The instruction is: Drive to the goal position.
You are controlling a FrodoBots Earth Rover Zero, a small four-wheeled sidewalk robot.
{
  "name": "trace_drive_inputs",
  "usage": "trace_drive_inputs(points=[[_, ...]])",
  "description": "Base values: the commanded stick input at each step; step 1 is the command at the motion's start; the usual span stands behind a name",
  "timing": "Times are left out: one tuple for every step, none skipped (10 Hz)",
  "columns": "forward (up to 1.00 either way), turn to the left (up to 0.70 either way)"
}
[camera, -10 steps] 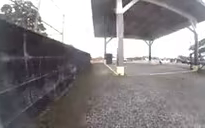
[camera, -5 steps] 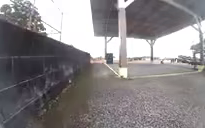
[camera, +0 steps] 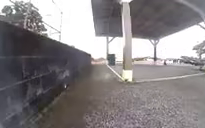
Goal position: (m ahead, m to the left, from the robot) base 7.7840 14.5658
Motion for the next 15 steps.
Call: trace_drive_inputs(points=[[0.85, 0.08], [0.85, 0.24], [0.85, 0.20], [0.85, 0.00], [0.85, 0.00], [0.85, 0.00], [0.85, 0.00], [0.85, 0.00], [0.85, 0.00], [0.85, 0.00], [0.85, 0.00], [0.85, 0.05], [0.85, 0.18], [0.85, 0.26], [0.85, 0.16]])
